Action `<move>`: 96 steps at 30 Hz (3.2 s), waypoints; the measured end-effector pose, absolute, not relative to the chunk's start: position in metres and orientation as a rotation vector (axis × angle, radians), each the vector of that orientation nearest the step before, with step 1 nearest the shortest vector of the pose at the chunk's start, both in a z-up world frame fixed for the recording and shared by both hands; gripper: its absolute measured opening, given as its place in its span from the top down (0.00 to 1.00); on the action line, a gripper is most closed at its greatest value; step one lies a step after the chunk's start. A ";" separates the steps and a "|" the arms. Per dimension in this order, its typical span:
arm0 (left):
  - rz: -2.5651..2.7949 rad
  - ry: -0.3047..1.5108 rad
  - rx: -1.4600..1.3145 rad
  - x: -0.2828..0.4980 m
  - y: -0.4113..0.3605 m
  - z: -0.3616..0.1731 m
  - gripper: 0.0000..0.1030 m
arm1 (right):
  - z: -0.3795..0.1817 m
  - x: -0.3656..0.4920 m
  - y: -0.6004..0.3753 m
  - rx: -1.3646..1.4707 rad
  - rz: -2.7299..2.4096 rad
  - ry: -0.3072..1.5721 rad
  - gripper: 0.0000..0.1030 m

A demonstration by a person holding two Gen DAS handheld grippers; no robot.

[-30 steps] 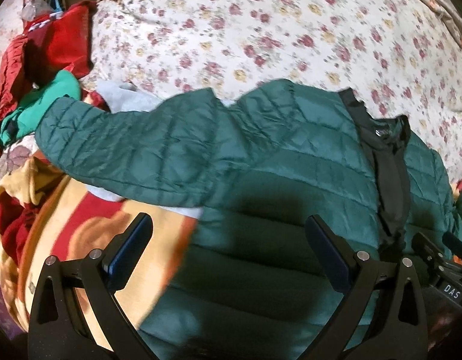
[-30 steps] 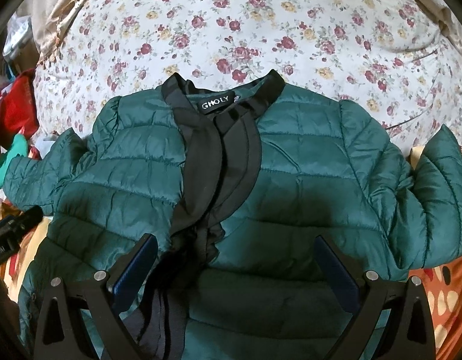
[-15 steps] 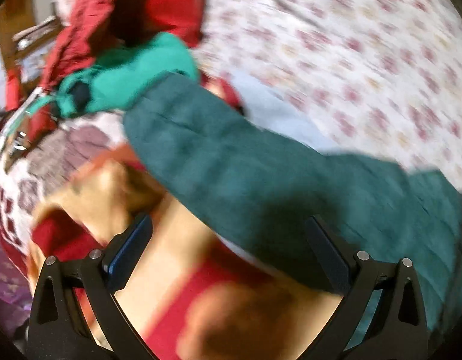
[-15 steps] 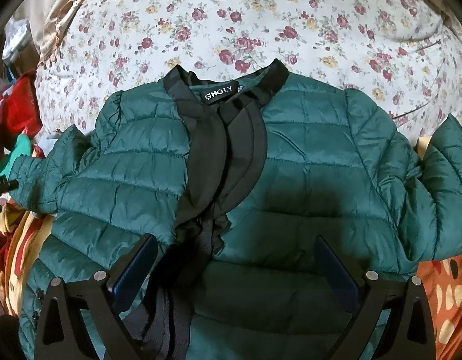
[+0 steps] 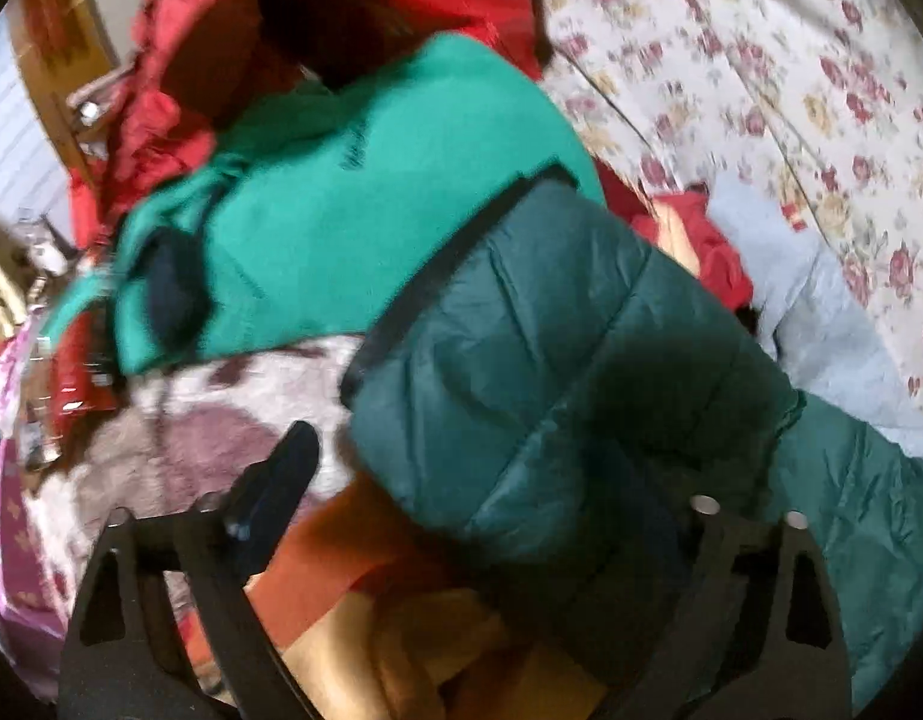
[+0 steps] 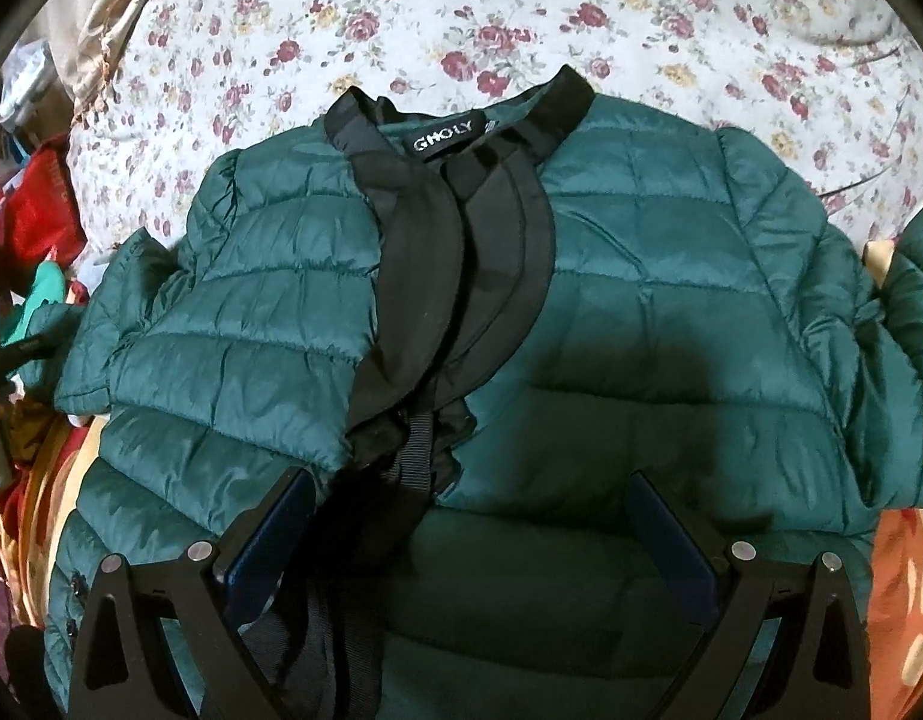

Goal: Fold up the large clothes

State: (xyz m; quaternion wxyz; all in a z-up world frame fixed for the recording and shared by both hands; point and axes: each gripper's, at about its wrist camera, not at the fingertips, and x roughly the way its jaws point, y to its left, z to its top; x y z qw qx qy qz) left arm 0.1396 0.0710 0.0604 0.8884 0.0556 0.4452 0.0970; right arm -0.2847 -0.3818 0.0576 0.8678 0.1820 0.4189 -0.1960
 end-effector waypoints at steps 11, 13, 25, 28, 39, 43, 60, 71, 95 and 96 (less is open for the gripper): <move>-0.010 0.862 0.034 0.074 0.071 0.107 0.87 | 0.058 -0.287 -0.384 0.400 -0.408 0.861 0.00; -0.060 0.843 0.032 0.047 0.065 0.123 0.87 | 0.060 -0.289 -0.385 0.407 -0.411 0.855 0.00; -0.346 0.780 0.156 -0.074 -0.049 0.170 0.87 | 0.082 -0.305 -0.389 0.403 -0.433 0.793 0.00; -0.429 0.779 0.185 -0.091 -0.087 0.175 0.87 | 0.088 -0.311 -0.395 0.410 -0.449 0.778 0.00; -0.620 0.820 0.265 -0.153 -0.202 0.160 0.87 | 0.114 -0.337 -0.426 0.454 -0.522 0.704 0.00; -0.674 0.852 0.287 -0.169 -0.239 0.144 0.87 | 0.116 -0.347 -0.441 0.500 -0.548 0.691 0.00; -0.805 1.036 0.277 -0.186 -0.305 0.066 0.48 | 0.106 -0.362 -0.474 0.618 -0.580 0.709 0.00; -0.760 0.907 0.136 -0.180 -0.195 0.149 0.35 | 0.099 -0.342 -0.445 0.637 -0.383 0.701 0.00; -0.516 0.941 0.129 -0.120 -0.161 0.084 0.30 | 0.129 -0.319 -0.436 0.313 -0.463 0.681 0.83; -0.517 0.943 0.142 -0.121 -0.167 0.080 0.30 | 0.125 -0.320 -0.445 0.308 -0.504 0.696 0.83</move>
